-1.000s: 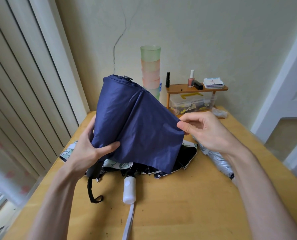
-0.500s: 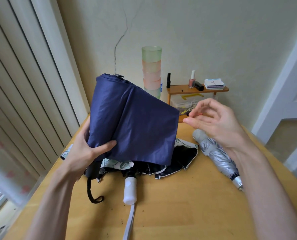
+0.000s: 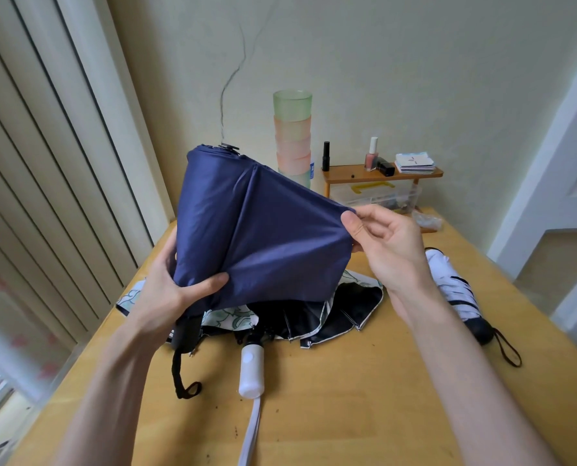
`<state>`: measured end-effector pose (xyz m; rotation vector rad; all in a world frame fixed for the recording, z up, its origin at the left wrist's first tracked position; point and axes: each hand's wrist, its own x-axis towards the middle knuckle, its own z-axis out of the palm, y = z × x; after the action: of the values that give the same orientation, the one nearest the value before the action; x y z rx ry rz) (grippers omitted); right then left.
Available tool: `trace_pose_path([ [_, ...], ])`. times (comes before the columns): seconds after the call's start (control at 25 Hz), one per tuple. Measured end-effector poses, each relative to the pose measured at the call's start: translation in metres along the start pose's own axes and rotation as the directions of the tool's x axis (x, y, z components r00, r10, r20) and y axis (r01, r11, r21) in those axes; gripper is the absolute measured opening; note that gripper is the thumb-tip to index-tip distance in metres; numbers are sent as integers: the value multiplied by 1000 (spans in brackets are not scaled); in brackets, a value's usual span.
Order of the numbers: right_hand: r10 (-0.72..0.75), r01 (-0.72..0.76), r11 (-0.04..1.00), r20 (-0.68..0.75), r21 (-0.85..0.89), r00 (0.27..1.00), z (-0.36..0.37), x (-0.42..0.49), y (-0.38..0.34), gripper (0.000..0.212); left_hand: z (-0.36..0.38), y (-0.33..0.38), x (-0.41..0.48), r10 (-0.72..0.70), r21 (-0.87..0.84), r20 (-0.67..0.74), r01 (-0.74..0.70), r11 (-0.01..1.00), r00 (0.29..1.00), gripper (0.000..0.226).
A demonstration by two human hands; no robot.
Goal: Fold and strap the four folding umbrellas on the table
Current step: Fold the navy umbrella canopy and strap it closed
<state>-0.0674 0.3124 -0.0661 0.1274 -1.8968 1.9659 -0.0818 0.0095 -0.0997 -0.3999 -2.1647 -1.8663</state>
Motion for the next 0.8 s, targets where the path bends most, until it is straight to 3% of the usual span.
trace_pose_path([
  [0.12, -48, 48, 999, -3, -2, 999, -1, 1, -2, 11, 4, -2, 1, 18, -24, -16, -18, 1000, 1000, 79],
  [0.24, -104, 112, 992, 137, -50, 985, -7, -1, -10, 25, 1, -4, 1, 9, -39, -6, -9, 999, 1000, 87],
  [0.52, -85, 156, 972, 358, -174, 930, -15, -4, -17, 15, -6, -5, -1, -7, -1, 59, 7, 1000, 998, 90],
  [0.72, -31, 103, 944, 228, -313, 973, -23, 1, -17, 4, -4, -2, 0, 14, 37, 35, -15, 999, 999, 90],
  [0.8, -29, 76, 945, 148, -319, 989, -21, 2, -17, 13, -1, -3, 2, 15, 35, 17, -15, 999, 1000, 81],
])
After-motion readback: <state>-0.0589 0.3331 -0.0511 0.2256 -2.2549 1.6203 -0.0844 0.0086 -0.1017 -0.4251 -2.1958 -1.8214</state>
